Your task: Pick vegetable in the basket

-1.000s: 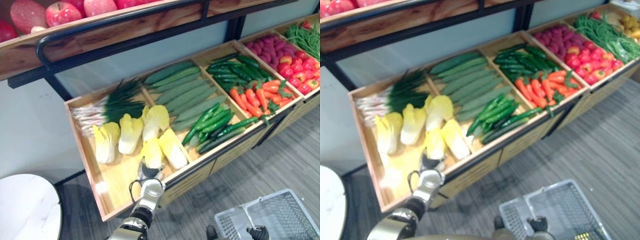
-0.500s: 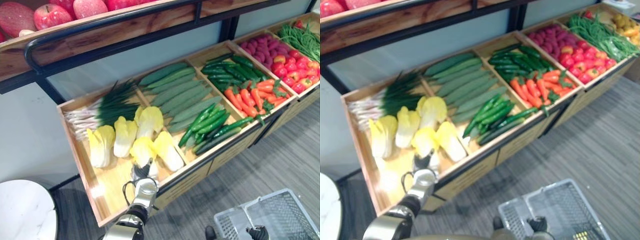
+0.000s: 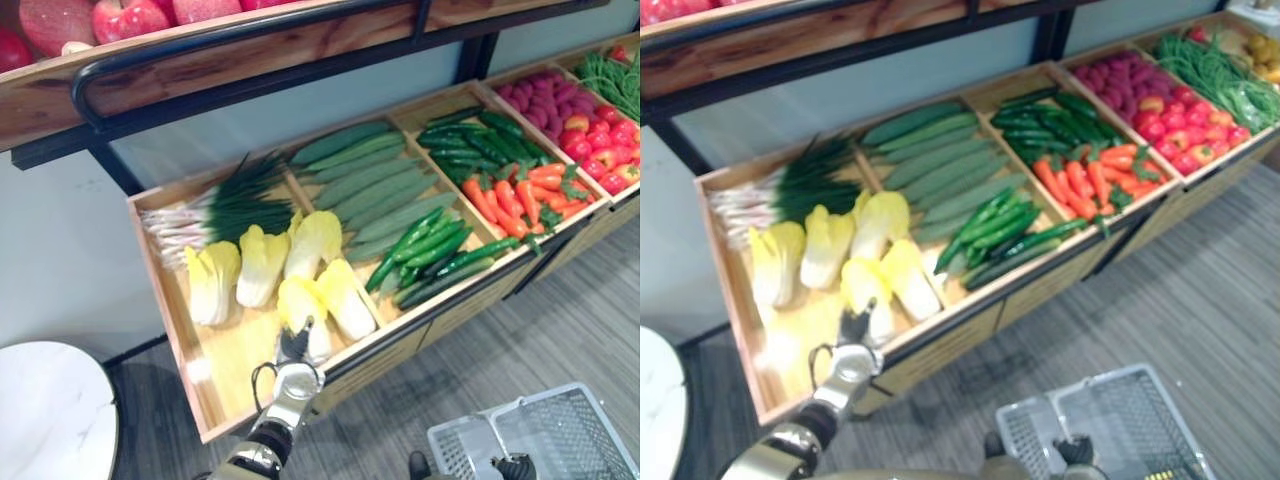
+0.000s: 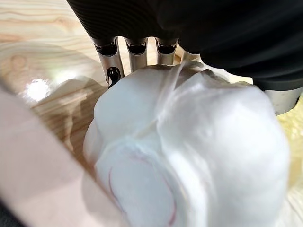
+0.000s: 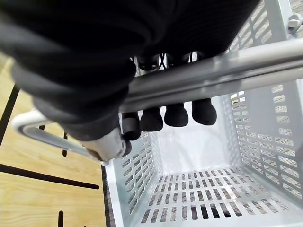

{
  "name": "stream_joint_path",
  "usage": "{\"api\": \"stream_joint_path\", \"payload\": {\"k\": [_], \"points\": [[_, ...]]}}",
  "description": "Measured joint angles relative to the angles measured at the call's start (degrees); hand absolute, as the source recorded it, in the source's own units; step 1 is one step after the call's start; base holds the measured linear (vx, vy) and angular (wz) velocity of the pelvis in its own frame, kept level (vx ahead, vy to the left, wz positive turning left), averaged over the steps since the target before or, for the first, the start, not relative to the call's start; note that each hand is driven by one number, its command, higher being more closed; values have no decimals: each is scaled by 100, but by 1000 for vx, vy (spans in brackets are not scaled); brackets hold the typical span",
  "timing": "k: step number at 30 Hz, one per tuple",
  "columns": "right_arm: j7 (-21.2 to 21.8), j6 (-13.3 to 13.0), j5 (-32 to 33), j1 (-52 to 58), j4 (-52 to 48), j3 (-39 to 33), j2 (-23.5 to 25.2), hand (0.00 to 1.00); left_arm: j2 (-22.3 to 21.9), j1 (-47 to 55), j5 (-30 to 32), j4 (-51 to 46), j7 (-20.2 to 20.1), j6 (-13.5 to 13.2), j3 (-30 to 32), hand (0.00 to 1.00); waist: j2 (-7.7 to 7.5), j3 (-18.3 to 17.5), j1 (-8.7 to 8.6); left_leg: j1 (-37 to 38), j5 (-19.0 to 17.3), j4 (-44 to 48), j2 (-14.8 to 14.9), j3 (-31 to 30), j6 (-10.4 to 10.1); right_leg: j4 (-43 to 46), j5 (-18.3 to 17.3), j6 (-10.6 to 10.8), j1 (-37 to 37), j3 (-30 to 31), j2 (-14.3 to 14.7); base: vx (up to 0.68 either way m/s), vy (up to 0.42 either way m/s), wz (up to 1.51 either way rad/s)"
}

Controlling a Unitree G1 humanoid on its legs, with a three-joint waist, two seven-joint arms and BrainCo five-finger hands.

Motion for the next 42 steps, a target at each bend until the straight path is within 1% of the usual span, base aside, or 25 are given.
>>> {"api": "stream_joint_path", "payload": {"k": [3, 5, 8, 9, 10, 12, 14, 15, 16, 18, 20, 21, 22, 23, 25, 27, 29, 31, 34, 36, 37, 40, 41, 42], "points": [[1, 9, 0, 5, -3, -1, 13, 100, 192, 329, -77, -601, -307, 1, -133, 100, -9, 7, 13, -9, 0, 0, -2, -44, 0, 36, -27, 38, -1, -30, -4, 12, -16, 7], [0, 9, 0, 6, -4, -6, 14, 100, 202, 548, -76, -928, -391, 4, -164, 100, -4, 6, 15, -12, 0, 0, -5, -98, 0, 73, -51, 68, -3, -62, -10, 33, -15, 11], [3, 9, -2, 8, 1, -113, 13, 100, 291, 1037, -66, -1827, -721, 10, -176, 100, 17, -3, 123, -37, 1, 2, -1, -116, 1, 155, -74, 90, -45, -130, -11, 39, -13, 7], [1, 7, -4, -6, -5, -114, 1, 100, 292, 1235, -55, -2165, -878, 6, -243, 100, 44, -17, 135, -80, 7, 2, -2, -126, 10, 215, -90, 110, -103, -148, -16, 31, -12, 6], [3, 5, -6, -11, -6, -117, 0, 100, 288, 1324, -51, -2316, -930, 5, -296, 100, 47, -15, 136, -91, 11, 2, -6, -132, 16, 235, -100, 123, -115, -155, -23, 25, -10, 9], [11, -21, -21, -10, -9, -117, 1, 100, 270, 1708, -28, -2933, -1143, 5, -364, 100, 57, -21, 151, -87, 17, 3, -8, -146, 25, 343, -148, 130, -144, -174, -31, 16, -12, 6], [13, -34, -55, -6, -11, -121, -4, 100, 199, 1920, -15, -3330, -1240, -2, -344, 100, 78, -34, 173, -96, 24, 3, -9, -182, 34, 446, -189, 122, -189, -197, -38, -1, -17, 5], [17, -34, -57, 2, -10, -122, -4, 100, 183, 1967, 9, -3443, -1254, -2, -330, 100, 89, -41, 185, -98, 27, 3, -9, -213, 39, 455, -189, 122, -189, -208, -40, -17, -23, 8], [35, -35, -58, 23, -9, -133, -12, 100, 134, 2042, 159, -3664, -1259, -2, -268, 100, 119, -61, 240, -95, 28, 3, -4, -249, 41, 497, -198, 110, -193, -225, -39, -42, -24, 11], [95, -37, -60, 59, -7, -174, -29, 100, 78, 2179, 324, -4024, -1251, -13, -130, 100, 156, -97, 263, -90, 39, 2, -4, -271, 57, 558, -222, 105, -194, -266, -48, -54, -20, 11], [144, -51, -67, 56, -8, -174, -45, 100, 87, 2293, 550, -4328, -1232, -52, 148, 100, 179, -111, 268, -82, 52, 2, -3, -278, 76, 598, -233, 90, -195, -286, -53, -90, -19, 5], [193, -94, -70, 64, -9, -159, -57, 100, 77, 2358, 648, -4486, -1218, -50, 414, 100, 176, -114, 267, -74, 67, 1, -6, -279, 97, 613, -241, 77, -196, -284, -59, -80, -15, -1], [209, -101, -71, 67, -9, -157, -61, 100, 76, 2369, 659, -4518, -1207, -50, 470, 100, 174, -116, 267, -74, 70, 1, -8, -278, 100, 613, -243, 74, -197, -284, -61, -105, -19, -2], [249, -116, -74, 91, -11, -135, -83, 100, 56, 2383, 813, -4596, -1134, -48, 686, 100, 170, -124, 273, -74, 84, 0, -20, -280, 119, 613, -262, 44, -198, -284, -73, -98, -17, -2], [261, -136, -75, 137, -12, -110, -105, 100, 10, 2387, 875, -4752, -976, -45, 1015, 100, 170, -148, 273, -74, 103, -1, -33, -282, 131, 614, -290, -5, -204, -292, -85, -105, -21, -2], [280, -146, -75, 207, -12, -108, -109, 100, -23, 2397, 877, -4918, -837, -44, 1171, 100, 156, -216, 274, -87, 126, -2, -33, -283, 138, 611, -295, -14, -221, -302, -86, -49, -16, -1], [340, -146, -75, 284, -10, -95, -111, 100, -117, 2435, 883, -5087, -716, -44, 1247, 100, 91, -315, 279, -109, 135, -3, -32, -274, 140, 611, -295, -14, -276, -301, -87, -7, -8, -2], [383, -146, -79, 328, -7, -82, -103, 100, -145, 2440, 1020, -5231, -614, -46, 1206, 100, 66, -398, 273, -108, 135, -6, -39, -275, 141, 606, -294, -14, -277, -299, -94, 0, 0, 0], [386, -146, -79, 353, -4, -41, -105, 100, -139, 2465, 1100, -5477, -634, -55, 988, 100, 45, -411, 263, -112, 136, -18, -51, -274, 144, 592, -291, -13, -281, -296, -106, 0, 0, 0], [391, -149, -79, 359, -4, -7, -116, 100, -118, 2509, 1100, -5583, -770, -94, 759, 100, 22, -425, 263, -120, 136, -17, -56, -272, 143, 564, -285, -9, -277, -295, -108, 40, -4, -1], [393, -152, -80, 354, -5, 16, -131, 100, -111, 2556, 1100, -5629, -861, -166, 606, 100, 12, -433, 259, -136, 135, -12, -55, -270, 143, 521, -234, 8, -273, -294, -105, 66, -5, 0], [453, -161, -194, 321, -9, 10, -218, 100, -62, 2595, 1086, -5712, -1101, -264, 88, 100, 33, -455, 259, -186, 135, -3, -56, -270, 143, 502, -205, 49, -289, -287, -103, 65, -5, 1], [465, -161, -254, 284, -11, 5, -280, 100, -33, 2593, 1068, -5715, -1244, -293, -74, 100, 19, -456, 255, -183, 135, -3, -51, -268, 144, 504, -193, 67, -288, -281, -97, 54, -5, -1], [468, -167, -268, 267, -17, 6, -319, 100, 4, 2587, 1046, -5715, -1293, -308, -163, 100, 22, -463, 252, -179, 135, -3, -49, -265, 143, 504, -192, 69, -287, -276, -93, 38, -6, -3]]}}
